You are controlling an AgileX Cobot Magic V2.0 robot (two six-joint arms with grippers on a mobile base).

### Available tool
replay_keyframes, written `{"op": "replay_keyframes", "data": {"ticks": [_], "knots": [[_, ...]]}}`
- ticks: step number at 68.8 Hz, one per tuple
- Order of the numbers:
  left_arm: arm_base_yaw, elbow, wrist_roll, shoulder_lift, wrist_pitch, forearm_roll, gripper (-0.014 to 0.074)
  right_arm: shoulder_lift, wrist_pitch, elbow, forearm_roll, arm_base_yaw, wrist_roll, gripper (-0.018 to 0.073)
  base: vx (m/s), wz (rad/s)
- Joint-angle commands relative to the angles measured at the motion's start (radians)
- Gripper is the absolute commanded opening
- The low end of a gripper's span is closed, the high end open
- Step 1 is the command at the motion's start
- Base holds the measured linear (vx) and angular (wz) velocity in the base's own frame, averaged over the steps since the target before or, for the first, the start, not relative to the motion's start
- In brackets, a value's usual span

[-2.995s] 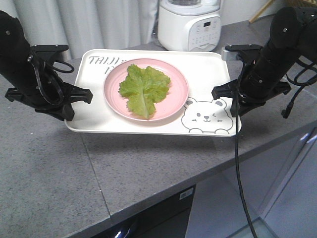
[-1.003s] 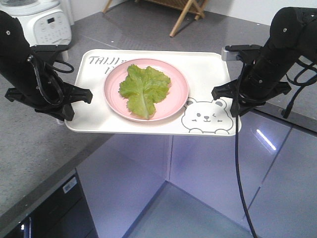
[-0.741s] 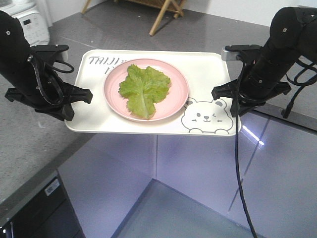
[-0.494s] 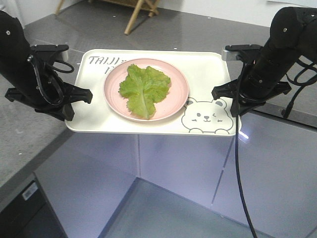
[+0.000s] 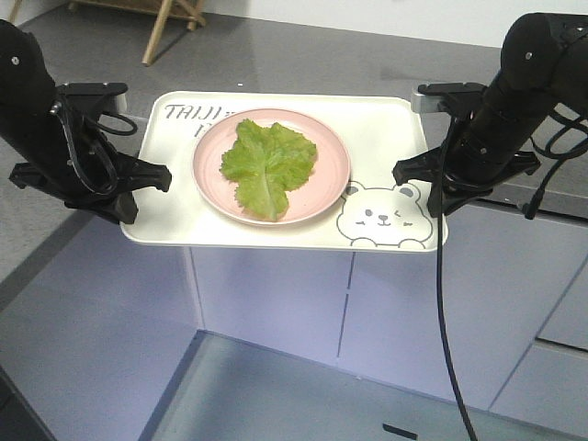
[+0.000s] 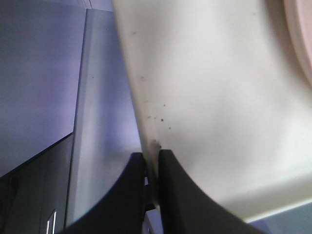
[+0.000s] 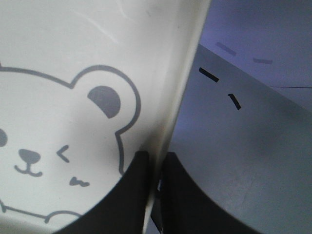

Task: Transfer vegetables to tray and serve
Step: 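Drive the base forward holding the tray level with both grippers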

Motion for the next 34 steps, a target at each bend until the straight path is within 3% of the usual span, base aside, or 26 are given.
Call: {"op": "replay_keyframes", "data": {"ticks": [1,34], "knots": [[-0.013,-0.038,0.026,-0.058,-0.058,-0.066,-0.0007,-0.058,-0.033,-0.027,0.033,0.005,-0.046,-0.0004,-0.05,-0.29],[-0.013,-0.038,0.026,-0.058,-0.058,-0.066,-0.0006,-0.058,-0.033,-0.027,0.033,0.005,-0.046,-0.0004,-0.05,-0.26]]}}
